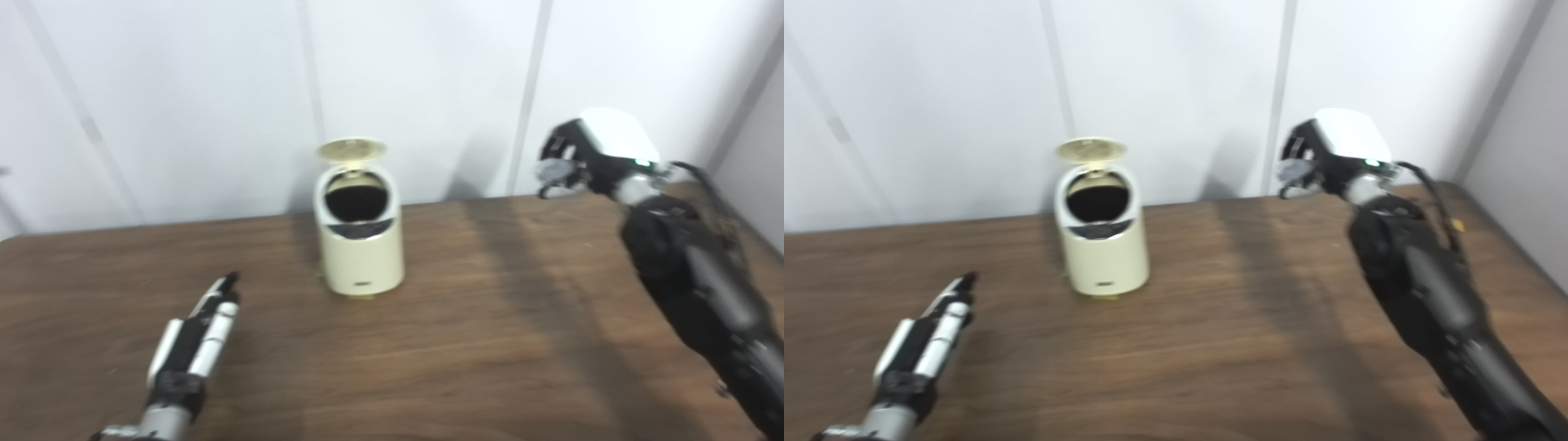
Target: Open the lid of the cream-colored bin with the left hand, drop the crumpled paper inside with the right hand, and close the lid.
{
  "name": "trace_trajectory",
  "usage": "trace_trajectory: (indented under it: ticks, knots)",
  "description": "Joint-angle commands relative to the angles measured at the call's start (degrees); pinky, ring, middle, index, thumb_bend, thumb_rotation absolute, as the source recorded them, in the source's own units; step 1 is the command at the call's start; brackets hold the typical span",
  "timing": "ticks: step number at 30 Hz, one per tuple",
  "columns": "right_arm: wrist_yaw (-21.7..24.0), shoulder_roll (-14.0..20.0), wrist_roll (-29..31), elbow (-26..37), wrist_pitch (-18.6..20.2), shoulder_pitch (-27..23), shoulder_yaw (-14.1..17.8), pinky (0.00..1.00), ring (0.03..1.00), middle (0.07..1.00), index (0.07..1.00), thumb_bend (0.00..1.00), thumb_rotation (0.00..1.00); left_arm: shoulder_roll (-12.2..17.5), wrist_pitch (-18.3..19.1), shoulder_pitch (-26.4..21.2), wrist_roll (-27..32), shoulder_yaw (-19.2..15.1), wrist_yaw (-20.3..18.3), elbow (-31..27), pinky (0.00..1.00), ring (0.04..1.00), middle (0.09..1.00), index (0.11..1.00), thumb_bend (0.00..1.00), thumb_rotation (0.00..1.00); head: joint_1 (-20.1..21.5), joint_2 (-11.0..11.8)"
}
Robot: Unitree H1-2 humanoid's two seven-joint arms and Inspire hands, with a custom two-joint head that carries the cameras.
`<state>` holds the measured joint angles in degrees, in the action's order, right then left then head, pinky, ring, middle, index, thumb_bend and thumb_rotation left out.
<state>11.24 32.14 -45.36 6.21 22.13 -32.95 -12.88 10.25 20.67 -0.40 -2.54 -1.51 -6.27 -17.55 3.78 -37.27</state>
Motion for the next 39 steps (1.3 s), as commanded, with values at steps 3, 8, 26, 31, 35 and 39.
trace_trajectory:
  ticks: [3,8,26,31,35,39]
  knots:
    - [-0.4,-1.4,0.0,5.3,-3.2,-3.3,0.6,0.33,0.398,0.535,0.496,0.50,0.00,-0.4,-3.0,-1.2,-1.2,0.7,0.9,-0.9,0.96,0.994,0.990,0.977,0.56,0.89,-1.4,0.3]
    - [2.8,-4.5,-3.0,9.7,-2.3,-4.8,-0.7,0.32,0.395,0.527,0.506,0.50,0.00,-1.0,-3.0,-1.0,-2.3,1.3,1.2,-0.9,0.97,0.993,0.990,0.975,0.55,0.90,-3.0,0.9]
    - [3.5,-16.3,-4.9,7.4,-7.5,-10.2,-3.7,0.29,0.388,0.503,0.513,0.49,0.00,-2.6,-5.0,-0.4,-2.1,1.3,2.1,0.6,1.00,1.000,1.000,1.000,0.57,0.90,-1.4,2.0]
    - [3.2,-18.0,-4.5,6.7,-8.5,-9.8,-3.8,0.30,0.398,0.509,0.508,0.50,0.00,-3.5,-5.3,-0.3,-2.2,1.3,2.5,0.7,1.00,1.000,1.000,1.000,0.58,0.89,-1.2,2.1]
    - [1.9,-19.4,-4.5,3.5,-10.0,-10.7,-4.0,0.30,0.401,0.513,0.506,0.50,0.00,-3.9,-4.9,-0.1,-2.7,1.7,2.6,0.2,1.00,1.000,1.000,1.000,0.58,0.89,-1.3,2.0]
    - [1.3,-20.7,-5.0,1.2,-10.8,-11.3,-4.6,0.29,0.403,0.527,0.511,0.49,0.00,-4.5,-4.8,0.0,-2.9,1.8,2.9,-0.1,1.00,1.000,1.000,1.000,0.58,0.90,-1.4,2.0]
